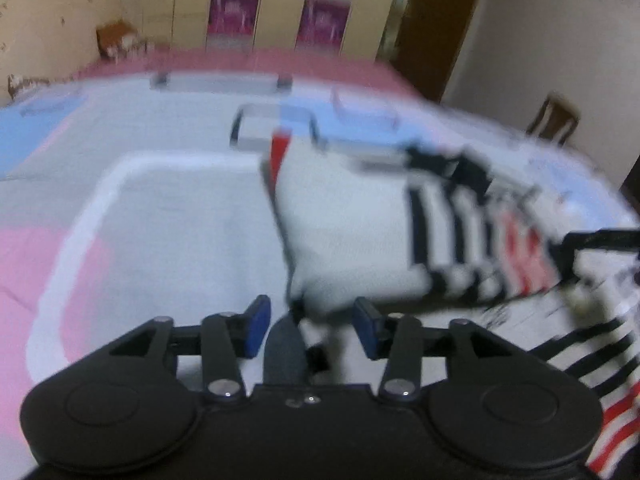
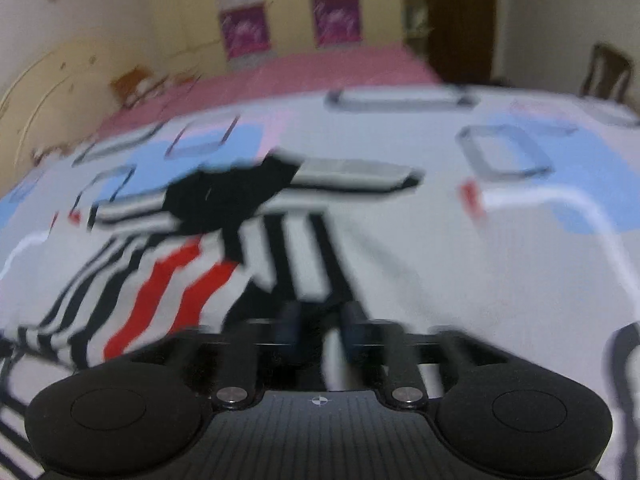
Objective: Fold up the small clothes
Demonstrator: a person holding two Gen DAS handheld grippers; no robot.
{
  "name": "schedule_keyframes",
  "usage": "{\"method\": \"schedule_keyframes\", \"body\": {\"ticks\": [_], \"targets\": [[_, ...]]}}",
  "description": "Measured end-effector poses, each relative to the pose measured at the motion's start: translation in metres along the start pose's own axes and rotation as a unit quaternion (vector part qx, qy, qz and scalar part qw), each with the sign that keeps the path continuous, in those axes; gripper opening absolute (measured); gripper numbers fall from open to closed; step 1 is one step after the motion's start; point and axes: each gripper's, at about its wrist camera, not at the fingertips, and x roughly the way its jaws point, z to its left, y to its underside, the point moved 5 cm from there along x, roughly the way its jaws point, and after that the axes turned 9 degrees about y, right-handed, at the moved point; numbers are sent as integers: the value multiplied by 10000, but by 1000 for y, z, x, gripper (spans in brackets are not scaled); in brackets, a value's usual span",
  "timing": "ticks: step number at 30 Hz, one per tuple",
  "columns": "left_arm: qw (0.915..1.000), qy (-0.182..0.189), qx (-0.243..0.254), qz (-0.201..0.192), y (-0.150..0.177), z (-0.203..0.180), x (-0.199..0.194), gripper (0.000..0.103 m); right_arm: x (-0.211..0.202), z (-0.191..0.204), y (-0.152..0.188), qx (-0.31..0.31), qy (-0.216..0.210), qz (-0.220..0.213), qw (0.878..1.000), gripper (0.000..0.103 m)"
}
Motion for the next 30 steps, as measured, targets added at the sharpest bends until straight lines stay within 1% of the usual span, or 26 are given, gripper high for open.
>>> {"method": "schedule_keyframes", "body": {"ticks": [1,2,3,4,5,6,7,8,10,11,12,14,15,18,19,20,22,23,24,26,28,30], "targets": [[9997,6,-46,-219,-4,-3,-9,46,-9,-2,-4,15,-101,-188,9998,52],[9990,60,-95,-428,-10,-8,-14,46,-12,0,-7,14,-207,-206,9996,52],[9983,166,-101,-553,-15,-14,-14,46,-12,3,-10,-21,-260,-170,9995,52],[9978,319,-42,-588,-19,-24,-7,46,-9,9,-10,-83,-351,-136,9993,51],[9979,413,53,-488,-22,-33,5,46,-5,16,-10,-143,-444,-64,9989,41],[9982,465,159,-338,-23,-41,18,46,3,23,-6,-226,-511,81,9984,34],[9982,538,228,-156,-21,-48,34,46,14,30,0,-312,-511,321,9977,27],[9981,588,195,63,-16,-50,53,46,26,35,7,-351,-482,558,9967,26],[9974,494,135,500,-4,-45,82,47,33,42,11,-537,-374,563,9963,26],[9975,509,209,450,-7,-46,81,48,31,43,8,-596,-332,591,9959,26],[9973,494,135,523,-13,-47,82,48,27,41,3,-559,-321,521,9966,26],[9974,656,92,298,-28,-55,80,49,21,38,-7,-483,-359,270,9978,26],[9970,733,132,225,-34,-61,83,50,22,41,-11,-451,-428,251,9978,26],[9940,991,401,235,-55,-94,107,51,34,62,-20,-476,-834,283,9950,26],[9927,1056,520,262,-59,-104,117,55,39,70,-22,-560,-939,287,9936,26],[9921,1070,571,335,-60,-110,127,58,46,80,-22,-657,-1030,355,9919,26],[9908,1067,598,573,-53,-112,146,60,62,92,-15,-849,-944,571,9903,26],[9903,1036,635,675,-48,-108,152,60,64,93,-13,-892,-897,500,9907,26],[9902,1013,720,630,-48,-107,152,60,64,92,-13,-867,-904,505,9908,26],[9926,835,732,486,-56,-96,141,59,58,89,-17,-756,-919,478,9917,26],[9960,692,529,191,-70,-74,133,59,56,91,-24,-647,-1048,371,9917,26],[9985,413,317,150,-81,-49,136,59,65,103,-30,-756,-1030,357,9912,26]]}}
